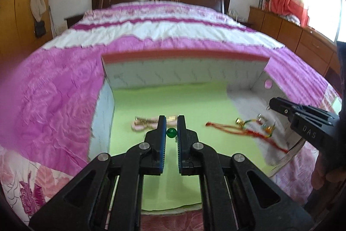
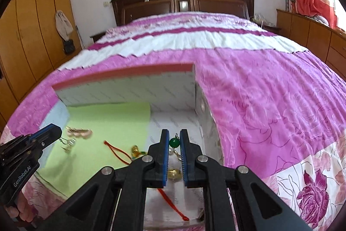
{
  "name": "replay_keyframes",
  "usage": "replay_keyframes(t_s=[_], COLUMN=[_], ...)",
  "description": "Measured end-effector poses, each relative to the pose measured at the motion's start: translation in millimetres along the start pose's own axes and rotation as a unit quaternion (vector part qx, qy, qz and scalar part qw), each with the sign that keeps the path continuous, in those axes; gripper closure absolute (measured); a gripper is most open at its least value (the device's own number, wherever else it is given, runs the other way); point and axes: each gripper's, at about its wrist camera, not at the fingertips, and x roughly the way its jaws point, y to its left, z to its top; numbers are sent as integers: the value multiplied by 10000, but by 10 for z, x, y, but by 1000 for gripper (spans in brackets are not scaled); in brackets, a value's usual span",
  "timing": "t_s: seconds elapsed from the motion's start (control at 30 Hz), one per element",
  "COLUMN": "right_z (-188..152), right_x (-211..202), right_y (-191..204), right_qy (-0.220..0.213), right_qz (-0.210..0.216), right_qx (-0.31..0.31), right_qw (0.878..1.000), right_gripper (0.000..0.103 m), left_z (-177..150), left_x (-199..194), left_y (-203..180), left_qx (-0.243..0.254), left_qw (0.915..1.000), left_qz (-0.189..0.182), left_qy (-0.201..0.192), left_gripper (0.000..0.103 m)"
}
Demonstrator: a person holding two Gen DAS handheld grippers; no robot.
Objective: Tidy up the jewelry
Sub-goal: 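Carry the green bead and the ring over the pink box with both grippers, then lower both items onto the green paper and open both grippers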
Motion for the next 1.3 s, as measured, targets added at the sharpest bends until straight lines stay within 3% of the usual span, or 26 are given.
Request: replay_keyframes(t_s=[0.17, 0.33, 0.43, 0.5, 1.3], right_z=[8, 35, 47, 54, -100], right_x=[75, 85, 63, 18, -1138], right_y=[6, 10, -5, -9, 75], right_qy=[183, 294, 293, 248, -507], right_qz=[-102, -83, 14, 114, 813], right_qx=[-110, -35, 51, 94, 235], right_qw=[9997, 9995, 9996, 9996, 9951], right_gripper=[91, 91, 81, 72, 55], left_z=[-30, -41, -43, -40, 105], left_x=[162, 191, 194, 167, -794], left_y=[-1, 19, 25, 35, 32], left_qx=[-48, -122, -132, -155, -213], left_qw=[9989, 9977, 9972, 9973, 9990], left_qz=[52, 109, 151, 143, -347], left_qy=[470, 656, 718, 704, 176], left_gripper=[102, 99, 89, 81, 73])
